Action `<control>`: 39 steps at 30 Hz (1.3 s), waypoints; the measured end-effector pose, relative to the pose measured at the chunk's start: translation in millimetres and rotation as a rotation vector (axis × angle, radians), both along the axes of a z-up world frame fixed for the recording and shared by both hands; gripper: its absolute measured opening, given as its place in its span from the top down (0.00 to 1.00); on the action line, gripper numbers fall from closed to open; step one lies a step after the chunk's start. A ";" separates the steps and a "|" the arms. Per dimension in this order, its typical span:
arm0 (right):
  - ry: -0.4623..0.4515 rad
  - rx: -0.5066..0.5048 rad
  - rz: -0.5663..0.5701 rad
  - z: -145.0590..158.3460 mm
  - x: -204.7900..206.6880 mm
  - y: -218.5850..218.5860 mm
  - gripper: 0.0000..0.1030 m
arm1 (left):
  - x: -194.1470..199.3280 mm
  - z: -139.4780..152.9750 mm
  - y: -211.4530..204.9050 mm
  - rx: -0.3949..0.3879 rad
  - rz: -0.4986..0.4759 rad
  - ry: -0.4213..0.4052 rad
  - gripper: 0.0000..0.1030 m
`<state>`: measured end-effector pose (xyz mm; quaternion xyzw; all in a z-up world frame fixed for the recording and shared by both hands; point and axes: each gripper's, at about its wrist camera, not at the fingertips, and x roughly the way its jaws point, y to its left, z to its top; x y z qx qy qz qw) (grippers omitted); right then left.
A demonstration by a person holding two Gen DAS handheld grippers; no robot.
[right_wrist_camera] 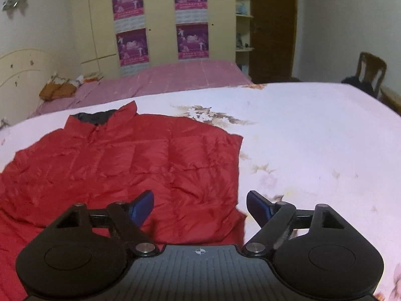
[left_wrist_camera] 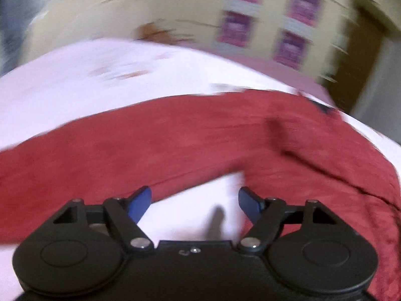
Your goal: Fold large clothes
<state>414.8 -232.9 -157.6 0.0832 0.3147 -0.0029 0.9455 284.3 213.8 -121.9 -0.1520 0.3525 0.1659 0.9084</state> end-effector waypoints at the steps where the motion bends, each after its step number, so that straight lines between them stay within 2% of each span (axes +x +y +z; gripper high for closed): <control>1: 0.005 0.006 0.013 -1.2 -1.2 4.9 0.21 | -17.7 -0.1 14.4 -0.004 0.059 -0.002 0.28; 3: 0.012 0.003 0.046 -3.5 -2.0 16.8 0.21 | -53.9 -0.9 42.2 -0.037 0.173 0.000 0.33; 4: 0.014 0.001 0.063 -4.1 -0.8 21.9 0.21 | -72.4 -1.5 55.0 -0.077 0.220 -0.014 0.37; 7: 0.017 0.009 0.112 -4.7 3.9 38.9 0.21 | -115.4 -4.4 77.9 -0.225 0.302 -0.078 0.46; 9: 0.011 0.005 0.141 -3.5 6.8 49.8 0.21 | -135.5 -6.7 81.5 -0.286 0.359 -0.118 0.46; 13: -0.005 -0.007 0.190 -2.9 12.4 71.1 0.21 | -147.0 -18.0 88.0 -0.335 0.469 -0.164 0.47; 16: -0.020 -0.014 0.179 -3.7 15.4 78.3 0.21 | -148.8 -25.4 100.9 -0.374 0.570 -0.259 0.48; 20: -0.032 -0.020 0.098 -2.7 19.3 69.7 0.21 | -150.2 -37.5 121.5 -0.440 0.701 -0.391 0.48; 21: -0.030 -0.018 0.074 -2.0 20.7 64.2 0.21 | -146.3 -38.4 125.7 -0.433 0.722 -0.400 0.54; 23: -0.027 -0.018 0.046 -1.2 22.8 54.0 0.21 | -131.7 -35.0 133.6 -0.390 0.722 -0.356 0.83; 24: -0.025 -0.019 0.037 -0.8 23.7 49.6 0.21 | -122.3 -31.6 136.3 -0.378 0.704 -0.347 0.91; 27: -0.024 -0.023 0.017 -0.2 25.0 38.0 0.21 | -89.0 -10.7 127.7 -0.300 0.608 -0.376 0.91; 30: -0.013 -0.005 -0.004 -1.9 25.9 28.8 0.21 | -39.9 7.6 103.6 -0.250 0.447 -0.388 0.91; 35: 0.002 0.017 -0.031 -3.4 31.7 19.5 0.21 | 61.5 20.4 26.2 -0.162 0.144 -0.345 0.91; 39: 0.006 0.037 -0.039 -3.0 34.7 11.8 0.21 | 138.2 14.4 -39.0 -0.151 -0.065 -0.294 0.91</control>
